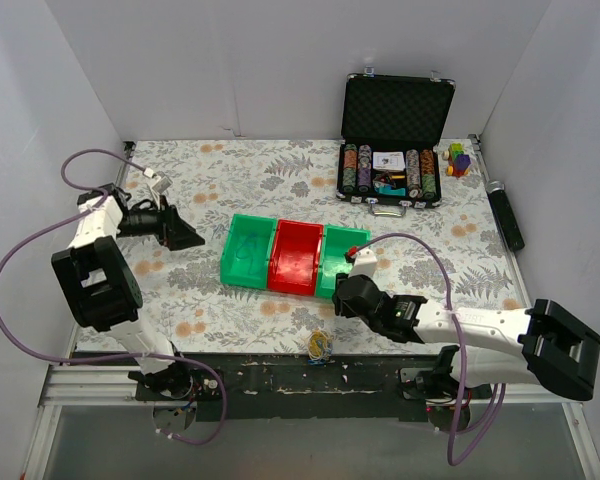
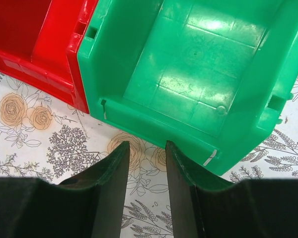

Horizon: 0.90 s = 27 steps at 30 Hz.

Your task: Untangle the cables

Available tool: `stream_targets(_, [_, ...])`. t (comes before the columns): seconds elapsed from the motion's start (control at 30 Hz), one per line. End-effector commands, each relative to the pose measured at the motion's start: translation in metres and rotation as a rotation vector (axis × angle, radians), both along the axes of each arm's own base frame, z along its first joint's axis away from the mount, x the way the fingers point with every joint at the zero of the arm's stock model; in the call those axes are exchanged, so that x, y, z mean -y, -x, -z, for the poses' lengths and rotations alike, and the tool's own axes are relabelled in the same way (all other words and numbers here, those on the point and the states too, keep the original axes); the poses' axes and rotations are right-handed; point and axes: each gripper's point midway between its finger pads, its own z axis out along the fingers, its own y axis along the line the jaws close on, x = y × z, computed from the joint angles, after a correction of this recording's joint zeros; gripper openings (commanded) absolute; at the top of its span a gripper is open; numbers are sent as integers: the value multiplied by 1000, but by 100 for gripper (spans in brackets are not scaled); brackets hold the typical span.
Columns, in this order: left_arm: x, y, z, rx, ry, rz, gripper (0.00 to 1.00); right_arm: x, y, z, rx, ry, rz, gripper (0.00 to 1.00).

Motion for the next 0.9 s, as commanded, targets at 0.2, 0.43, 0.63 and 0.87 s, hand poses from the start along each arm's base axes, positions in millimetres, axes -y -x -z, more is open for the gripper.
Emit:
stream_targets(0.2, [-20,-64,39,310,-286,-224,84,6,4,-6,9,-18,-2,42])
stream_targets(0.43, [-17,-95,52,350,-342,-216,75,6,6,-6,10,-36,-13,38])
stream_targets(0.63, [-1,-92,72,379,-398,-110,75,1,5,-6,12,-52,-21,38])
stream_targets(0.87, [10,-88,90,382,-453,-31,72,1,5,-7,13,-64,-22,37])
